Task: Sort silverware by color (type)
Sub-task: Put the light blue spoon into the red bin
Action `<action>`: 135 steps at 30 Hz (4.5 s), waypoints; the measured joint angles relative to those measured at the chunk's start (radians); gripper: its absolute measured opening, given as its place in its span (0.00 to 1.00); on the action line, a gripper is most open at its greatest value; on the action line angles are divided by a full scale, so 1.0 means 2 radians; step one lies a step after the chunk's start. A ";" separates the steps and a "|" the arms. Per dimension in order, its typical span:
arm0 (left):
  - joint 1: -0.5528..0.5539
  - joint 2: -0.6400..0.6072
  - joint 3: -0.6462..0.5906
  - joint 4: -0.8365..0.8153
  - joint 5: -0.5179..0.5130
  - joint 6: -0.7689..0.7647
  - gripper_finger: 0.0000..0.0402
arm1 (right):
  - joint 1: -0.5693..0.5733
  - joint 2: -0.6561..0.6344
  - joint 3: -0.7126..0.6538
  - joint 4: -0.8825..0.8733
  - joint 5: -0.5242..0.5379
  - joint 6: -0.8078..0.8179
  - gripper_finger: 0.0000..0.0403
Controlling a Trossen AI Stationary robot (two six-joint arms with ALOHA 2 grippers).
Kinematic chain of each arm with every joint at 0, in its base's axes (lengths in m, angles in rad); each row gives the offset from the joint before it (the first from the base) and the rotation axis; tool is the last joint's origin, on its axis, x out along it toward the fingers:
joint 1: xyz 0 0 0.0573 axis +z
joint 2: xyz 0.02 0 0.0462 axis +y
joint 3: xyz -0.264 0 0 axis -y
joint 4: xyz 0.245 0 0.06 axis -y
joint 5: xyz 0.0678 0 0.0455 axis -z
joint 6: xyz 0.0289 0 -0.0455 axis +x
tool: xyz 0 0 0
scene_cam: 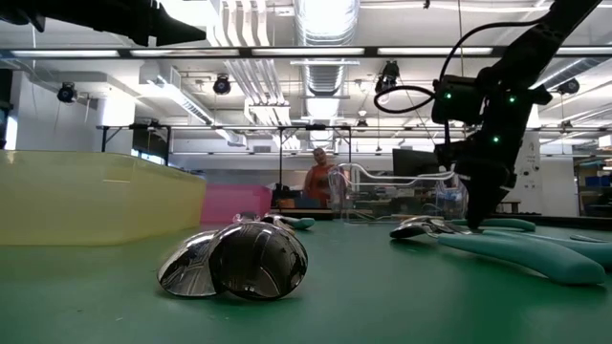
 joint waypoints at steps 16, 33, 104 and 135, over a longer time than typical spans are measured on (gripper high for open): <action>0.000 0.000 0.000 0.000 0.000 0.000 0.00 | 0.020 0.000 0.004 0.001 -0.012 0.042 0.24; 0.000 0.000 0.000 0.000 0.000 -0.002 0.00 | 0.067 0.084 0.006 0.011 0.027 0.064 0.11; 0.000 0.229 0.000 0.246 0.221 -0.067 0.13 | 0.134 -0.075 0.006 0.394 -0.169 0.117 0.11; 0.000 0.447 0.095 0.375 0.298 -0.064 0.56 | 0.170 -0.075 0.006 0.394 -0.179 0.121 0.11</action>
